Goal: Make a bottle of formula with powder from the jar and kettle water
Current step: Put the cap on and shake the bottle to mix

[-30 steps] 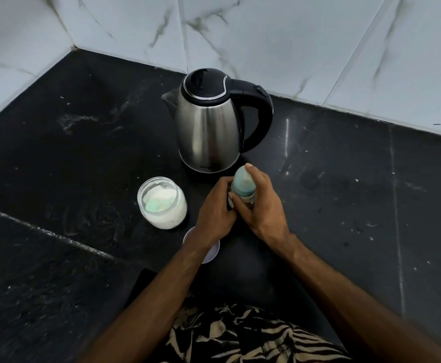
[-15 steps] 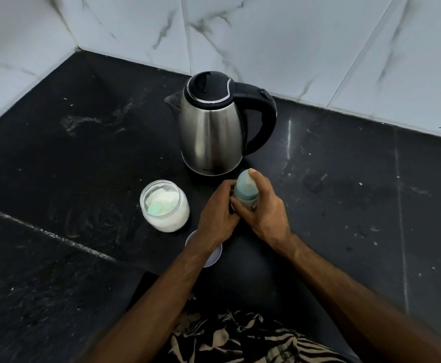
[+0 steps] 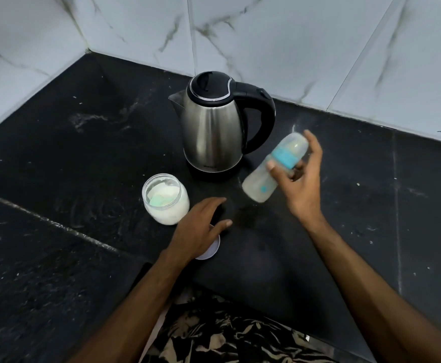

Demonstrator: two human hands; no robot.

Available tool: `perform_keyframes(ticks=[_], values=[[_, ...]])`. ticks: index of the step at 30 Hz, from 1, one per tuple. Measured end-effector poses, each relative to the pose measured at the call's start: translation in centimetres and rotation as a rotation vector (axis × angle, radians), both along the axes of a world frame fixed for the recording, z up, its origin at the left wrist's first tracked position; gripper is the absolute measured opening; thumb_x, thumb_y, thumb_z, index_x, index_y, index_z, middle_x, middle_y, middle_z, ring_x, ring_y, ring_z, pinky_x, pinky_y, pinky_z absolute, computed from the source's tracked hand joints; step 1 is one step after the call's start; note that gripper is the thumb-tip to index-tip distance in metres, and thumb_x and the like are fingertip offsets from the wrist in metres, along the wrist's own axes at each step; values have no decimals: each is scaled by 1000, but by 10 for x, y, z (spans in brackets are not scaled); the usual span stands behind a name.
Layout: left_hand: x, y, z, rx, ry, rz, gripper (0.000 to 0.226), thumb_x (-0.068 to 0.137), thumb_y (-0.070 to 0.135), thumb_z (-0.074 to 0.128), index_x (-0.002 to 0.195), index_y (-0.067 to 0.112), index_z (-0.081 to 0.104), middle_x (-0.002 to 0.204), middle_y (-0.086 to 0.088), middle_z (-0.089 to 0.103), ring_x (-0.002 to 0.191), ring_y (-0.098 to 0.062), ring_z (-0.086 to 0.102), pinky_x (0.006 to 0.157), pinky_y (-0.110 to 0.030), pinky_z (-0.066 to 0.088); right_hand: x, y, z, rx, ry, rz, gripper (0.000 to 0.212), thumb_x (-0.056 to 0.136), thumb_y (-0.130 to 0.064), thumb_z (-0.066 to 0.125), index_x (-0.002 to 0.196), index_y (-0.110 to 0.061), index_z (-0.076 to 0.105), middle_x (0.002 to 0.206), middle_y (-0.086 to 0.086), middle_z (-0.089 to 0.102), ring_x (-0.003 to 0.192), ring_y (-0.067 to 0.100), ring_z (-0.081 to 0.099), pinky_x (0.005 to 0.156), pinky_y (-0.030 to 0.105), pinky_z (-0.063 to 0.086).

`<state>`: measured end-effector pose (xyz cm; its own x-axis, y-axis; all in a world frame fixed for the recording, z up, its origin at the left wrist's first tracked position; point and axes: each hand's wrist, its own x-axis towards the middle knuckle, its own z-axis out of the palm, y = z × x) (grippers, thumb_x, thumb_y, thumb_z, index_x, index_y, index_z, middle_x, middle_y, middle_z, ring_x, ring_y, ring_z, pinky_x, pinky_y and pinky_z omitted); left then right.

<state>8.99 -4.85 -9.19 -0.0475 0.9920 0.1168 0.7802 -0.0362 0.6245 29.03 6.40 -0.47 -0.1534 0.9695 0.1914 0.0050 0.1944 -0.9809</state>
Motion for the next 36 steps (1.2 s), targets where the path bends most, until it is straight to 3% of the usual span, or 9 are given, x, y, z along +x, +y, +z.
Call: perform_keyframes(ticks=[4, 10, 16, 21, 23, 27, 29, 33, 36], values=[[2, -1, -6, 21, 57, 32, 58, 91, 55, 51, 133, 15, 55, 133, -1, 57, 123, -14, 49, 104, -10, 24, -8, -8, 10, -200, 257, -120, 71, 87, -26, 72, 144, -24, 29, 107, -5, 62, 92, 11, 67, 76, 46, 60], [4, -1, -14, 80, 126, 27, 53, 89, 47, 48, 128, 12, 59, 130, -4, 59, 121, -19, 54, 102, -36, 44, -5, -34, 5, -171, -29, 314, 78, 74, -29, 84, 137, -33, 38, 118, 0, 61, 99, 18, 69, 74, 33, 60], [9, -1, -9, 91, 178, 70, 51, 93, 50, 45, 126, 14, 61, 129, -1, 60, 120, -16, 53, 102, -28, 42, -12, -15, 20, -347, 446, -59, 58, 87, -26, 69, 136, -22, 39, 86, -13, 71, 82, 13, 68, 58, 32, 57], [4, 3, -21, 56, 223, 16, 47, 89, 43, 50, 127, 17, 60, 131, 0, 58, 120, -17, 53, 101, -35, 46, -10, -46, 6, -220, 6, 376, 70, 70, -33, 81, 129, -39, 44, 119, 7, 62, 97, 21, 70, 71, 31, 59], [5, 2, -19, 86, 218, 32, 46, 88, 42, 50, 123, 15, 63, 128, -2, 60, 117, -18, 53, 99, -34, 46, -12, -43, 9, -187, 50, 311, 73, 69, -32, 81, 132, -35, 44, 116, 4, 63, 95, 17, 70, 69, 30, 59], [10, -1, -10, 172, 232, 55, 42, 92, 40, 48, 117, 12, 67, 123, -3, 62, 112, -19, 57, 94, -30, 48, -18, -31, 24, -340, 451, -104, 60, 87, -23, 71, 138, -18, 39, 95, -4, 66, 80, 13, 69, 54, 28, 56], [10, 0, -11, 160, 213, 60, 39, 90, 38, 50, 116, 13, 66, 121, -3, 62, 110, -19, 57, 90, -32, 51, -19, -40, 23, -359, 401, -31, 53, 90, -19, 68, 135, -21, 40, 97, 0, 65, 80, 13, 69, 55, 30, 57], [10, -1, -12, 115, 245, 41, 38, 80, 28, 61, 117, 18, 61, 121, 0, 60, 108, -20, 55, 85, -28, 46, -17, -59, 11, -295, -9, 331, 70, 77, -22, 81, 134, -35, 43, 114, 12, 66, 95, 22, 71, 70, 34, 60], [10, 1, -12, 162, 212, 58, 37, 86, 32, 52, 113, 12, 65, 118, -5, 62, 108, -20, 54, 89, -29, 43, -23, -53, 19, -295, 217, 123, 63, 79, -23, 75, 134, -28, 44, 98, -2, 72, 84, 15, 70, 63, 34, 60]])
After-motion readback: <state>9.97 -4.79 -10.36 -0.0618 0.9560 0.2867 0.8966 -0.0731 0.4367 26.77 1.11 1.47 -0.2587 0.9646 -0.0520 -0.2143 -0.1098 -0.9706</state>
